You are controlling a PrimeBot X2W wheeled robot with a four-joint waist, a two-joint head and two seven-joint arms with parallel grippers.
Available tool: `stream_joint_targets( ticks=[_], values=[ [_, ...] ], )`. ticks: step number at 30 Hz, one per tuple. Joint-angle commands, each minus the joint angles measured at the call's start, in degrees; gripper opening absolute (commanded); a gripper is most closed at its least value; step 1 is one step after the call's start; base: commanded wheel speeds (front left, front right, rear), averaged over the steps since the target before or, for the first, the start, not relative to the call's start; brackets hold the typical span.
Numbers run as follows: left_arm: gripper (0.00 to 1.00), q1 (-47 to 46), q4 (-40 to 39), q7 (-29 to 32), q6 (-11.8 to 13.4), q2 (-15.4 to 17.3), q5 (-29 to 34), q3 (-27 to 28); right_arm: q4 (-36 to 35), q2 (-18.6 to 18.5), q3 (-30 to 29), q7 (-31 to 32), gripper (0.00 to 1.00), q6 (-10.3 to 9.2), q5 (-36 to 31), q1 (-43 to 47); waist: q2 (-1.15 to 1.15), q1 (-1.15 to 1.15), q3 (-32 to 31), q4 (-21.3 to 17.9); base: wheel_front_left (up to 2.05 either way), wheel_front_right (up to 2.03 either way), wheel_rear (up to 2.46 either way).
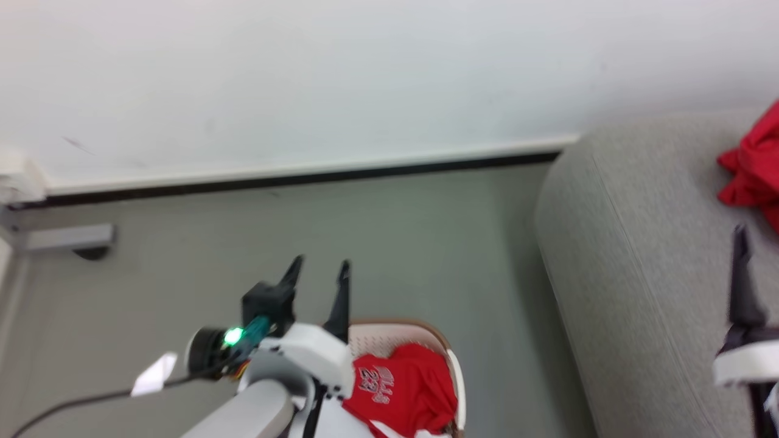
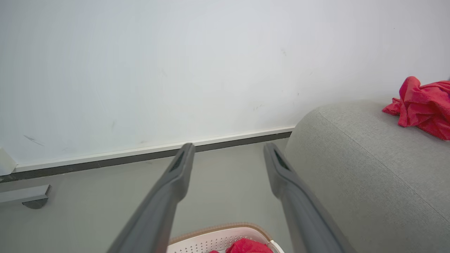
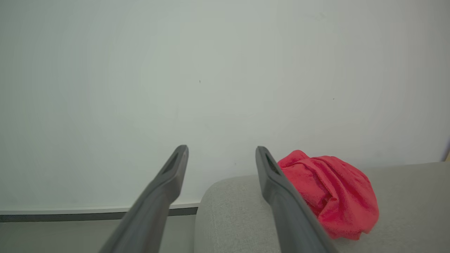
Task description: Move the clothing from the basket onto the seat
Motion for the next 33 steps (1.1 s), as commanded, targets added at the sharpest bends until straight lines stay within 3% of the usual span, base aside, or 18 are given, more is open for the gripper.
stream_joint_targets(
  ticks=[1, 6, 13, 21, 33],
  values=[
    [1.0, 2.13, -0.53, -0.12, 0.38, 0.41, 1.23, 1.23, -0.79, 0.97, 0.34, -0.14, 1.0, -0.13, -0.43, 2.32, 0.0, 0.03, -3.92, 3.06, 0.0, 0.0, 0.0],
    [1.0, 11.05, -3.43, -0.12, 0.41, 1.83, 5.67, 9.03, -3.87, 5.23, 1.46, -0.15, 1.0, -0.14, -2.66, 9.95, 0.0, 0.03, -6.3, 4.93, 0.0, 0.0, 0.0],
    [1.0, 23.29, -7.47, -0.14, -2.18, 0.27, 12.95, 20.39, -3.27, 8.52, 2.94, -0.15, 1.0, -0.14, -5.28, 16.73, 0.0, 0.03, -8.38, 6.74, 0.0, 0.0, 0.0],
    [1.0, 31.22, -8.28, -0.15, -9.01, -3.69, 19.3, 28.95, -1.77, 9.94, 2.19, -0.16, 1.0, -0.14, -7.1, 20.34, 0.0, 0.03, -10.3, 8.12, 0.0, 0.0, 0.0],
    [1.0, 34.16, -6.37, -0.15, -15.19, -8.95, 24.49, 37.61, -0.68, 10.11, 2.0, -0.16, 1.0, -0.14, -6.75, 20.62, 0.0, 0.03, -11.29, 8.09, 0.0, 0.0, 0.0]
  ],
)
